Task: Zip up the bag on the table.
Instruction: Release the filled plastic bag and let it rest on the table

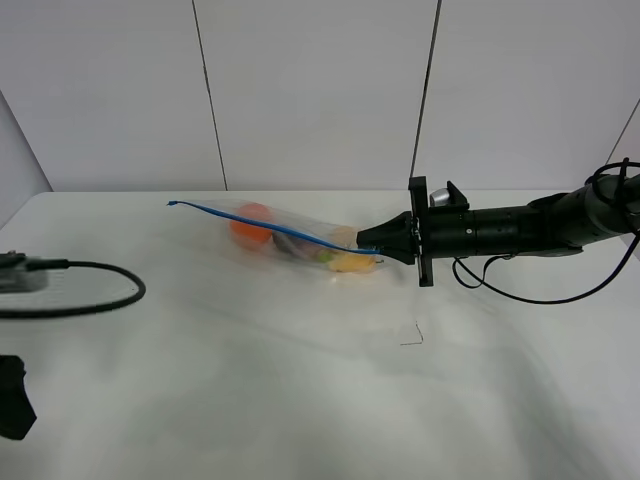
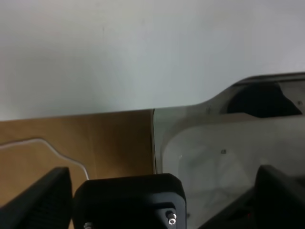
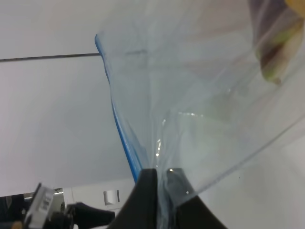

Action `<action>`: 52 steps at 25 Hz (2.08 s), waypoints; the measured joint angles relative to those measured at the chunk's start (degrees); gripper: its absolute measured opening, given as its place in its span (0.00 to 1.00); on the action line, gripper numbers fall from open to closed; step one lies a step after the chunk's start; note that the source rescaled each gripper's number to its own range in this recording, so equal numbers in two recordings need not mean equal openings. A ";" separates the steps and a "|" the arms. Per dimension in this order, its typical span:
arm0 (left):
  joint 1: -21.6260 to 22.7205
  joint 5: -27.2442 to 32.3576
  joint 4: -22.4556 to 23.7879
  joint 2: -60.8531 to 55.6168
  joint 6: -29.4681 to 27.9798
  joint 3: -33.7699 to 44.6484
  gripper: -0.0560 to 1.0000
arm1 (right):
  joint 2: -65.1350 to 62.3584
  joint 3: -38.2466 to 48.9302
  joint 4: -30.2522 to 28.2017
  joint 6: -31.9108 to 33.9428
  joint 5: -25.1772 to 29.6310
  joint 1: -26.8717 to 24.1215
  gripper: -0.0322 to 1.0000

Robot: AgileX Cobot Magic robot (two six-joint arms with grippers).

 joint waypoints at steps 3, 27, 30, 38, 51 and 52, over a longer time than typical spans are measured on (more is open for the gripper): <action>0.00 -1.54 0.05 -5.23 0.00 3.76 1.00 | 0.00 0.00 0.00 0.00 0.00 0.00 0.03; 0.00 -4.62 0.11 -35.19 0.61 7.19 1.00 | 0.00 0.00 -0.15 0.00 0.00 0.00 0.03; 0.00 -4.57 0.11 -38.61 0.61 7.19 1.00 | 0.00 0.00 -0.15 0.00 0.00 0.00 0.03; 0.00 -4.51 0.11 -50.19 0.61 7.38 1.00 | 0.00 0.00 -0.15 0.00 0.00 0.00 0.03; 0.00 -4.25 -0.13 -57.36 0.65 7.43 1.00 | 0.00 0.00 -0.21 0.00 0.00 0.00 0.03; 0.00 -4.30 -0.13 -57.36 0.65 7.43 1.00 | 0.00 0.00 -0.21 0.00 0.00 0.00 0.03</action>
